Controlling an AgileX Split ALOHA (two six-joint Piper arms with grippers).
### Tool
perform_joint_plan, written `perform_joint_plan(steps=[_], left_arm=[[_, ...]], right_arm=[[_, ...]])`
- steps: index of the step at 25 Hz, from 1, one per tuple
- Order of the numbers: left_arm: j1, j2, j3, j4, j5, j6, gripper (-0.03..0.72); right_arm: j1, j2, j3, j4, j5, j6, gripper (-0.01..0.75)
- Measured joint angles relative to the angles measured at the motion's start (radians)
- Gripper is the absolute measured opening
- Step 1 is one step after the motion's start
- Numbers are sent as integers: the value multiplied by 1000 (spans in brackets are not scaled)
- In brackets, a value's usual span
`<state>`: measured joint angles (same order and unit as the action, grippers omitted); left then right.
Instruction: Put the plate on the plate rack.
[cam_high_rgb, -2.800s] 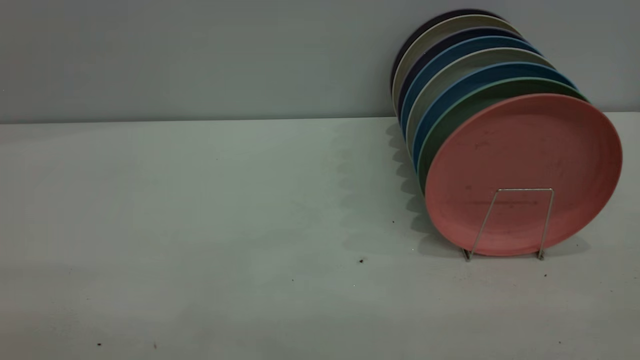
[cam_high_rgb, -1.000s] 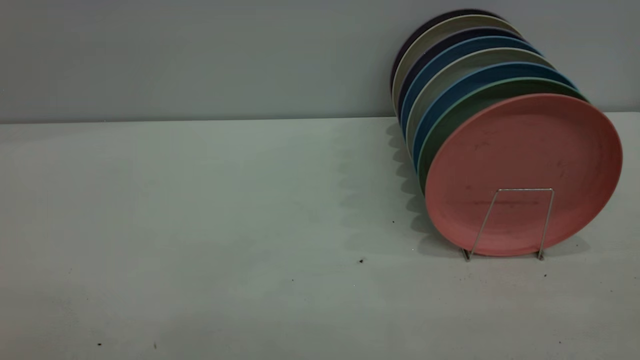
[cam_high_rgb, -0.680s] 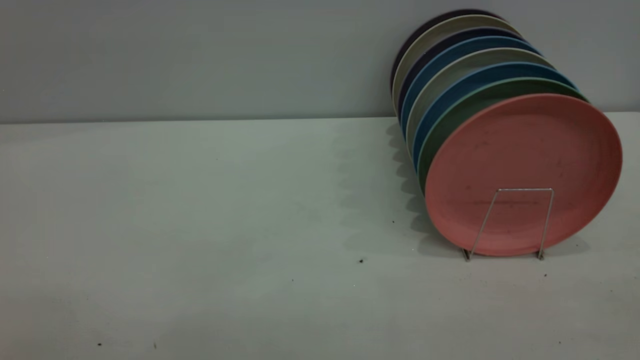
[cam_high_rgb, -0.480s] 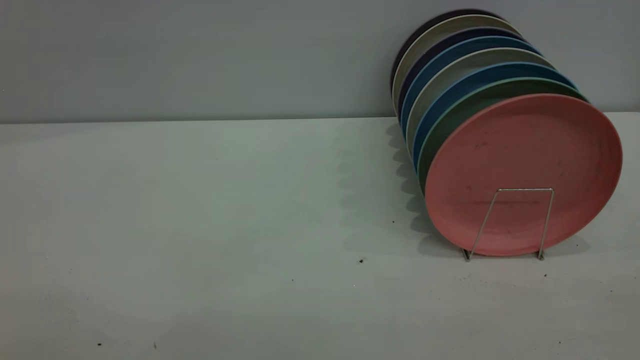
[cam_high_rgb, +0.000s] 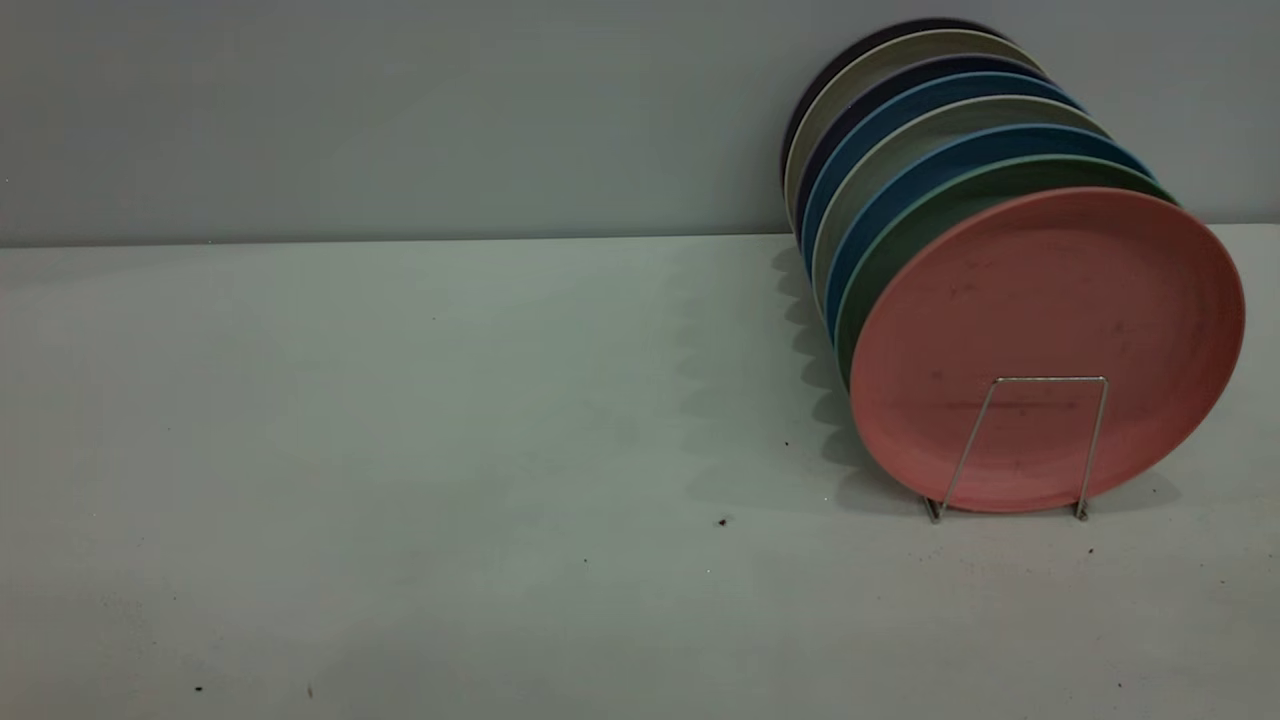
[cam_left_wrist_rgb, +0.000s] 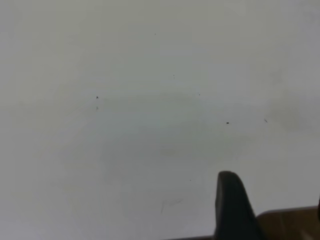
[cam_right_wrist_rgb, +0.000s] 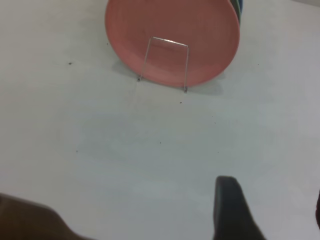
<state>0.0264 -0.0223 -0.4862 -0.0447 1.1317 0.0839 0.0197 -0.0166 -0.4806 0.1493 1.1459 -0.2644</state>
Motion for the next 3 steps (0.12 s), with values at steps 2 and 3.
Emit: perform_joint_plan(steps=[2, 3], left_arm=[[0, 0, 0, 0, 0, 0, 443], [0, 0, 0, 0, 0, 0, 443]], right_arm=[[0, 0, 0, 0, 0, 0, 415], [0, 0, 0, 0, 0, 0, 415]])
